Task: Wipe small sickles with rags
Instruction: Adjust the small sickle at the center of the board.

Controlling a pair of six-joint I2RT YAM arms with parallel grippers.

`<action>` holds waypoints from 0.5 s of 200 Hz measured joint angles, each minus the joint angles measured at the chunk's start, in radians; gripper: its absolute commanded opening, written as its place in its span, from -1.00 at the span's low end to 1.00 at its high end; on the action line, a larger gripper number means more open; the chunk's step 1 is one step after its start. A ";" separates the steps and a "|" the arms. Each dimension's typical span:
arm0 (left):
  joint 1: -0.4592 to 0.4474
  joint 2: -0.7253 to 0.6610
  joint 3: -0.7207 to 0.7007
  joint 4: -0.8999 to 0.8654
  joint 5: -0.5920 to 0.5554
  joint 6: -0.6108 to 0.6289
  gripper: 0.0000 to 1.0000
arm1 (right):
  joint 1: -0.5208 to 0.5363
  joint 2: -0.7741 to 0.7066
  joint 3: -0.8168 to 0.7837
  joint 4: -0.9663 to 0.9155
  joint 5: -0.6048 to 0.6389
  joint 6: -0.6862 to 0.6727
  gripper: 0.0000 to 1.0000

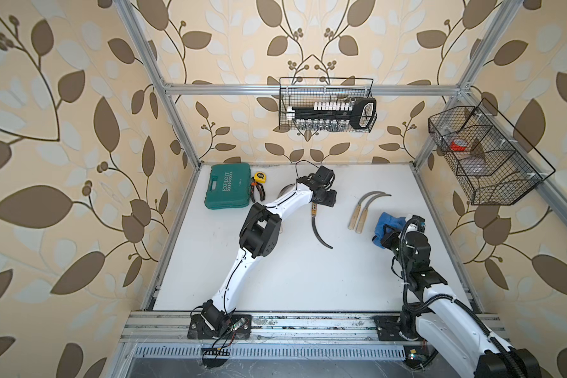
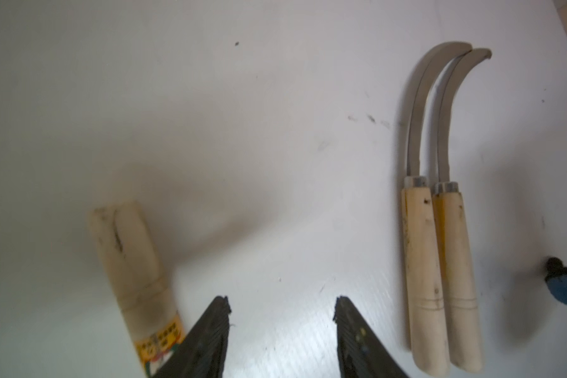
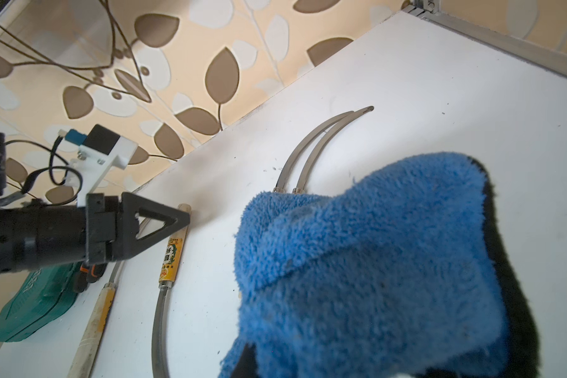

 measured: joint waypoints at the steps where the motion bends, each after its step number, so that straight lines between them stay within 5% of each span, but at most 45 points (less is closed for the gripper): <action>1: 0.000 0.003 0.003 0.000 0.000 0.000 0.09 | 0.000 0.000 0.000 0.000 0.000 0.000 -1.00; 100: 0.005 0.073 0.029 -0.055 -0.148 0.044 0.08 | 0.000 0.002 0.000 0.016 -0.018 0.000 -1.00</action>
